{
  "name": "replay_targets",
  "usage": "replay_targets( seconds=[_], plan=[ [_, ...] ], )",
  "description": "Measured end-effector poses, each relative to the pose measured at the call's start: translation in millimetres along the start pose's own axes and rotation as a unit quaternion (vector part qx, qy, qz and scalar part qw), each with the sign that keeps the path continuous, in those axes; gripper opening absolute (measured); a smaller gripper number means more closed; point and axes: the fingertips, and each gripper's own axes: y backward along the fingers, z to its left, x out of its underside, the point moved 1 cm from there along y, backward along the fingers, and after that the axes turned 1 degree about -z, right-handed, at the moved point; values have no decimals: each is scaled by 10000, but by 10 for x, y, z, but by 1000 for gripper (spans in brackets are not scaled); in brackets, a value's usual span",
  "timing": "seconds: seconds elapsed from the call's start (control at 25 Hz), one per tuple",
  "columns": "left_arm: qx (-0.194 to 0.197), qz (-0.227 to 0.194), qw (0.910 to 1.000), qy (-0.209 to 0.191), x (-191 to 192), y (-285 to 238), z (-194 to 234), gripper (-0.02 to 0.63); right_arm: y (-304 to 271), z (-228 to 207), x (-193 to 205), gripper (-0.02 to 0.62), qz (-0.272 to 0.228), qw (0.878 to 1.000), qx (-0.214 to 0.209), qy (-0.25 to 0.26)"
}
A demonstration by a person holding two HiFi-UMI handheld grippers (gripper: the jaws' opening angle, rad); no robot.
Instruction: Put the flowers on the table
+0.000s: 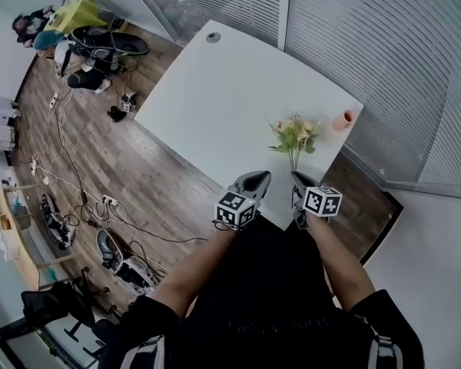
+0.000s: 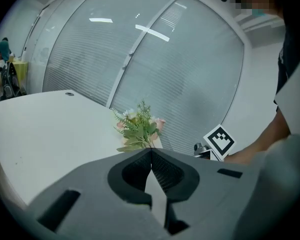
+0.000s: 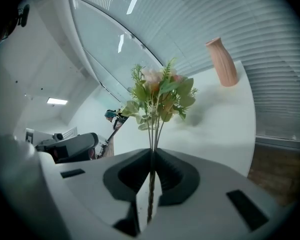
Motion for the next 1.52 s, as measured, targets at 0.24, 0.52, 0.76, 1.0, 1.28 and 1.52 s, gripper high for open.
replay_targets(
  seconds=[0.24,0.52,0.76,1.0,1.28,1.52],
  plan=[
    [3,140,9998,173,129,-52,98,18,-221,-129,113,44,159,9997,189,-26],
    [35,217,9994,279,162,-84,139,18,-406,-165,198,44,423,9983,336,200],
    [38,276,9991,306,221,-19,136,18,-447,-193,341,44,591,9968,474,239],
    [99,274,9990,329,222,-30,82,18,-451,-258,415,46,789,9948,564,324],
    [67,256,9989,389,271,55,66,18,-389,-218,398,98,742,9957,486,271],
    [29,172,9990,403,275,105,44,18,-221,-160,358,50,737,9940,454,669]
  ],
)
